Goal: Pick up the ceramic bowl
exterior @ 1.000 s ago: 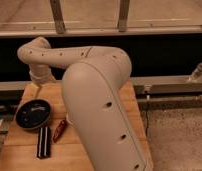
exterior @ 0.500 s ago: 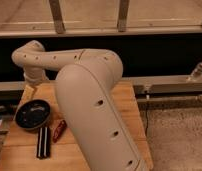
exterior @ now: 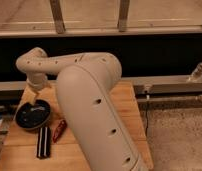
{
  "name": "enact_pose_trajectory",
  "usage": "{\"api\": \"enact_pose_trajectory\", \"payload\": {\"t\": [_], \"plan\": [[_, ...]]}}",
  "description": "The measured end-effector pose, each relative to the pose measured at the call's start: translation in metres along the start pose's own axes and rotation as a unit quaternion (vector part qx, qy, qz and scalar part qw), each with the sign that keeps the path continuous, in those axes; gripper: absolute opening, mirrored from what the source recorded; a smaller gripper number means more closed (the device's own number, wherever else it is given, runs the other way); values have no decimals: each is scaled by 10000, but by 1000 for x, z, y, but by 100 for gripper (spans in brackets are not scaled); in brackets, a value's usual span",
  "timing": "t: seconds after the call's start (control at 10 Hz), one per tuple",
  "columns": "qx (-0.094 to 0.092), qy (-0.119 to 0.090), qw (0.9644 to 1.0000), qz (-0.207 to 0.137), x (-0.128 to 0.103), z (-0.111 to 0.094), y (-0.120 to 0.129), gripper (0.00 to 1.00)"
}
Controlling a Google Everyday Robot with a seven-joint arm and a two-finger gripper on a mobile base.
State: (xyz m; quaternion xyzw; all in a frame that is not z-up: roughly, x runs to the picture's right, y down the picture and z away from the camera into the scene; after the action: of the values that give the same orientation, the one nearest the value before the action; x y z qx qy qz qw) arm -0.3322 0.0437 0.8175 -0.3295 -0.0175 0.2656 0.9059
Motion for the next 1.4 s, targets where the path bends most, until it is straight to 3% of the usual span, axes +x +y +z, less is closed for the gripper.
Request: {"api": "enact_pose_trajectory", "payload": {"t": [0.5,0.8,1.0,1.4], "plan": [[-830,87,9964,136,19,89,8,77],[-1067,126,9936,349,32,108,-1,73],[-1095,138,9934,326,31,108,5,54],[-968,146,9948,285,28,96,11,16]]}}
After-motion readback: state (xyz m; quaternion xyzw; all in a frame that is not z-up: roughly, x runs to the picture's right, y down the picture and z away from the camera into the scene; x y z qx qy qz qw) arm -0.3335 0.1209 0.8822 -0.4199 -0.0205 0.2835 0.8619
